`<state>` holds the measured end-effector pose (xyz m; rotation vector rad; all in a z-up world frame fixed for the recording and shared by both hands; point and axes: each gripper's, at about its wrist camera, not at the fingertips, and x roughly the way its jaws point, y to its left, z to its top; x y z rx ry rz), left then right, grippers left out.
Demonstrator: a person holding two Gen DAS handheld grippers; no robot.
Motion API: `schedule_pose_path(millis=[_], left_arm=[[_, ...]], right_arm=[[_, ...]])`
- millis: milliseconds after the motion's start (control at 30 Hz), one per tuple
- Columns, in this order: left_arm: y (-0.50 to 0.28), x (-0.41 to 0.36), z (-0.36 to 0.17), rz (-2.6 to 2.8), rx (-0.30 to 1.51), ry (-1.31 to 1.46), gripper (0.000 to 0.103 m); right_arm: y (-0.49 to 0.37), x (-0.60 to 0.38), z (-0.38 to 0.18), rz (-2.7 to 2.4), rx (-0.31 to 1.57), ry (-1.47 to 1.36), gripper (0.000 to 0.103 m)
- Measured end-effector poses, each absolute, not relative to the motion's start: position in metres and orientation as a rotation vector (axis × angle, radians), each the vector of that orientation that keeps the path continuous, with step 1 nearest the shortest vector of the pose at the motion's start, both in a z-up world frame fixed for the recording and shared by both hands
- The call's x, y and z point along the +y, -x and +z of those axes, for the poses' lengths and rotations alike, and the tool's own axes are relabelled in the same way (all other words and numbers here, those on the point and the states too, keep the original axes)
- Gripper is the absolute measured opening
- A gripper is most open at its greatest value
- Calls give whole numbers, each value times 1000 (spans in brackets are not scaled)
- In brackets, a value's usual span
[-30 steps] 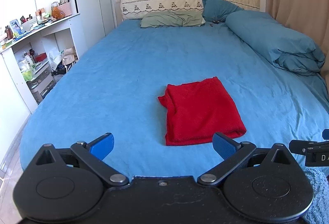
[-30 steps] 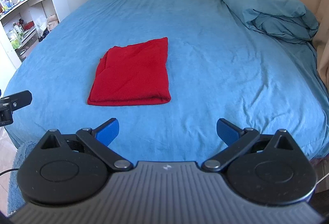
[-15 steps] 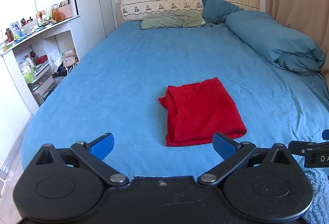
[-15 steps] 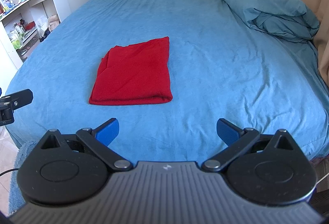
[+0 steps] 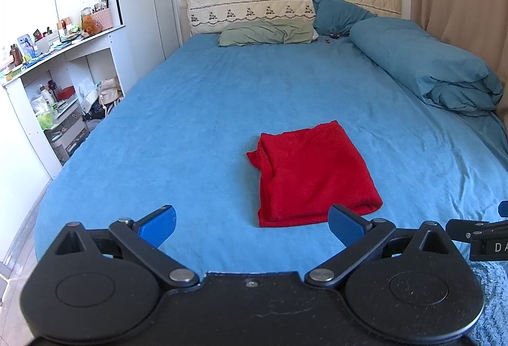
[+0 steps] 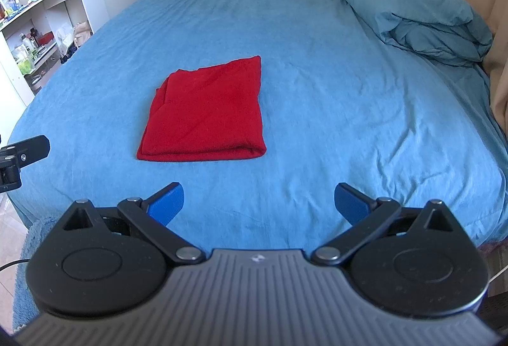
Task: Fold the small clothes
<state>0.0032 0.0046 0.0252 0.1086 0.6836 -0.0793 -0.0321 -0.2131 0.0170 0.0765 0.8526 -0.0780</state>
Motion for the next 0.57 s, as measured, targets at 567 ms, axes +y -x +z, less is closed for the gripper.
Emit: schedule_pose_path(millis=[567], left_arm=[[-1, 0, 25, -79, 650, -114, 103]], right_arm=[[31, -211, 16, -78, 853, -84, 103]])
